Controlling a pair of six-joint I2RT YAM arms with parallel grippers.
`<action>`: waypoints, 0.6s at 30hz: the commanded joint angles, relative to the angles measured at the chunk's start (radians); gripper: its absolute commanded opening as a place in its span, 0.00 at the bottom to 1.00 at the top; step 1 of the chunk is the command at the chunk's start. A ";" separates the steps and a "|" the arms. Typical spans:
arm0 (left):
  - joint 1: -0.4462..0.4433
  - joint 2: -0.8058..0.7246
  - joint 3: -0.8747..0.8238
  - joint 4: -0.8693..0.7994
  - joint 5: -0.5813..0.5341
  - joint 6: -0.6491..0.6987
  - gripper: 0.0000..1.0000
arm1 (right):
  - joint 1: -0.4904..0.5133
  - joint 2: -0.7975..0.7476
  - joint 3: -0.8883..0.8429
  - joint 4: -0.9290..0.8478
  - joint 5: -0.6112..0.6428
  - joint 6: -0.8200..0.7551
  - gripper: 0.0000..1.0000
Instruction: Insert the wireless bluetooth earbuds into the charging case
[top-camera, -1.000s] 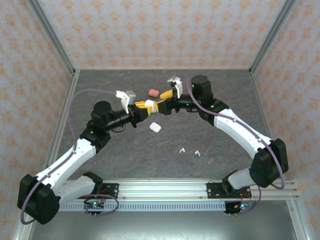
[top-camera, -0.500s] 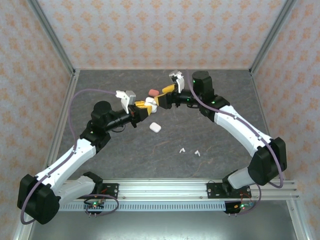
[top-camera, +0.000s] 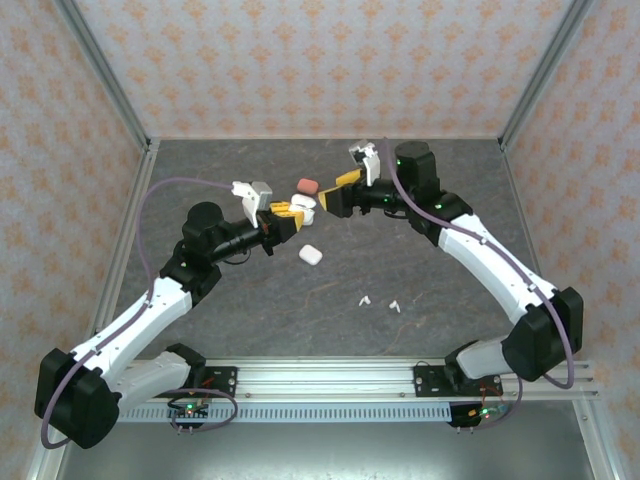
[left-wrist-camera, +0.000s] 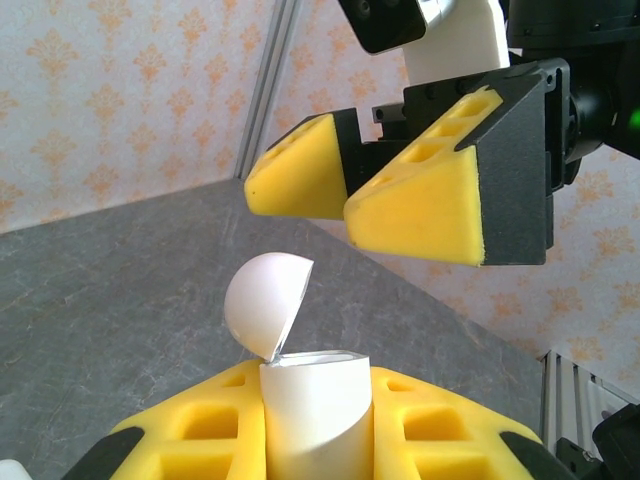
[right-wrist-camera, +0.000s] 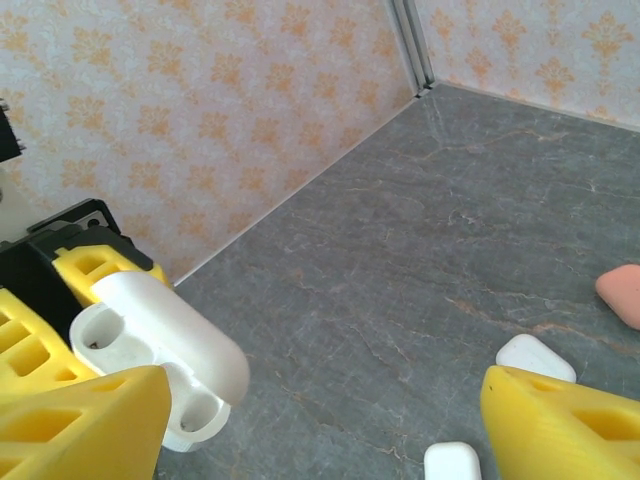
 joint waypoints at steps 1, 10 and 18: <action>-0.011 0.002 0.018 0.034 0.000 0.017 0.00 | 0.002 -0.013 -0.031 0.035 -0.051 0.023 0.82; -0.021 0.014 0.023 0.033 0.004 0.018 0.00 | 0.029 0.057 0.012 0.068 0.012 0.042 0.81; -0.022 0.008 0.019 0.023 0.002 0.026 0.00 | 0.027 0.062 0.038 0.037 0.032 0.042 0.81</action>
